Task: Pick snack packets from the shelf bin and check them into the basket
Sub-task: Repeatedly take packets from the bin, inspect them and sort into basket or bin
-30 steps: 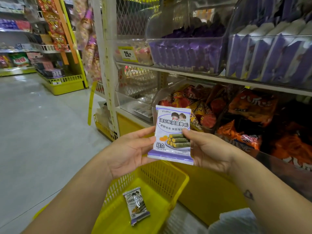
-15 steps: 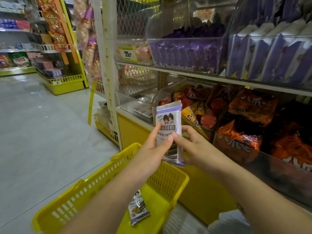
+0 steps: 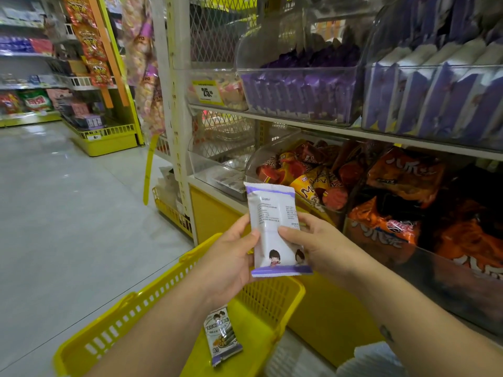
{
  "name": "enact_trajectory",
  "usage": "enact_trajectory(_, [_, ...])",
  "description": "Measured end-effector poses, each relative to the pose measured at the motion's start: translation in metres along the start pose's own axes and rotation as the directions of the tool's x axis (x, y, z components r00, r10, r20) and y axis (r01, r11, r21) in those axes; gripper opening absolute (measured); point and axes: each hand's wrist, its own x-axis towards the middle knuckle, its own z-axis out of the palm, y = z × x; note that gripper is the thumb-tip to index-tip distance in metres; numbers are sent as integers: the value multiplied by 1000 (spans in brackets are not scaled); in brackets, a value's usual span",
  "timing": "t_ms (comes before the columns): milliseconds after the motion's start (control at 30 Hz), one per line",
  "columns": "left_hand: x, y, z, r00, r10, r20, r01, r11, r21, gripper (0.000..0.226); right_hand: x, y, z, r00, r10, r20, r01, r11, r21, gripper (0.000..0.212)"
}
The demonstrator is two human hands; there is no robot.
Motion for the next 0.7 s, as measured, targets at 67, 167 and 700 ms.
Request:
enact_trajectory(67, [1,-1,0,999,22,-25,-22,999,29,39,1,2,1,996,-72,-60,70,996,-48,53])
enact_trajectory(167, [1,-6,0,993,109,-52,-90,955,284,48,0,4,4,971,-215,-106,179,945,-275,60])
enact_trajectory(700, [4,1,-19,989,20,-145,-13,999,53,54,-16,-17,2,956,-198,215,239,954,-181,73])
